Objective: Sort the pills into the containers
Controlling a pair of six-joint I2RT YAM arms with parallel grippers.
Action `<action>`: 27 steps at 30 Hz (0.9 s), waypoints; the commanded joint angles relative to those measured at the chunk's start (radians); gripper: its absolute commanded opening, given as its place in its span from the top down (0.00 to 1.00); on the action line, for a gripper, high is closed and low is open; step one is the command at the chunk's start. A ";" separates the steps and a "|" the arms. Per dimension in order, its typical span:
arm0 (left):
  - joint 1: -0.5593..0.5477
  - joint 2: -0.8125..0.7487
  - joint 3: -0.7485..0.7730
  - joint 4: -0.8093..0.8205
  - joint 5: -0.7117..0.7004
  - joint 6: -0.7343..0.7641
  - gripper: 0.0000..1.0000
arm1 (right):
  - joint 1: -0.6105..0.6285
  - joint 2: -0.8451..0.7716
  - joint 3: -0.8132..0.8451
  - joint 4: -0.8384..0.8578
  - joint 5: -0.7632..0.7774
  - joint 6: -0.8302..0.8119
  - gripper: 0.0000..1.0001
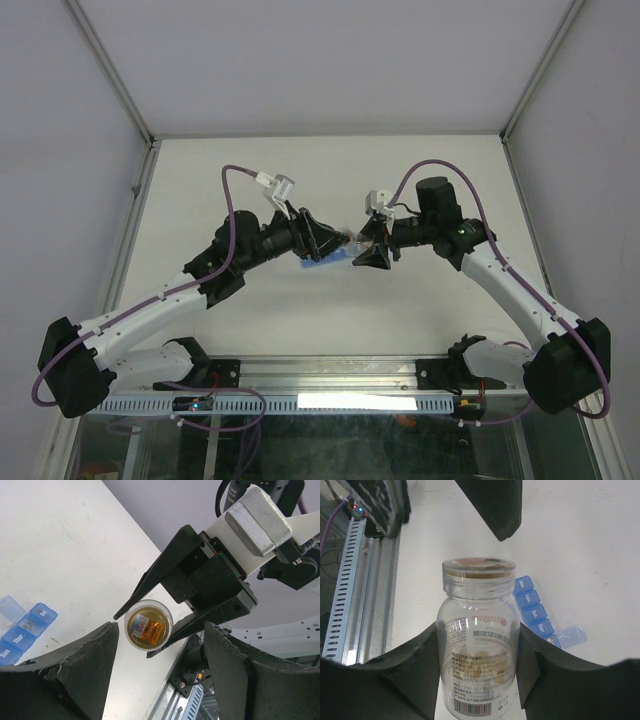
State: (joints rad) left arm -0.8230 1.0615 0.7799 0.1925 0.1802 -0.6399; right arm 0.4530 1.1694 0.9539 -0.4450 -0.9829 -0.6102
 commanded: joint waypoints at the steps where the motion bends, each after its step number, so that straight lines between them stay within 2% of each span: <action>1: -0.027 0.033 0.067 -0.037 -0.047 0.000 0.30 | -0.005 -0.028 0.017 0.052 0.009 0.009 1.00; 18: -0.050 0.093 0.113 -0.062 -0.017 0.028 0.45 | -0.005 -0.024 0.016 0.054 0.006 0.012 1.00; 23: -0.050 0.104 0.121 -0.069 -0.004 0.032 0.53 | -0.005 -0.025 0.016 0.053 0.005 0.013 1.00; 27: -0.051 0.114 0.127 -0.077 0.007 0.036 0.64 | -0.005 -0.025 0.017 0.054 0.006 0.014 1.00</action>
State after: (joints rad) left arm -0.8646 1.1728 0.8589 0.0975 0.1505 -0.6258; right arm 0.4530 1.1694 0.9535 -0.4458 -0.9714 -0.6033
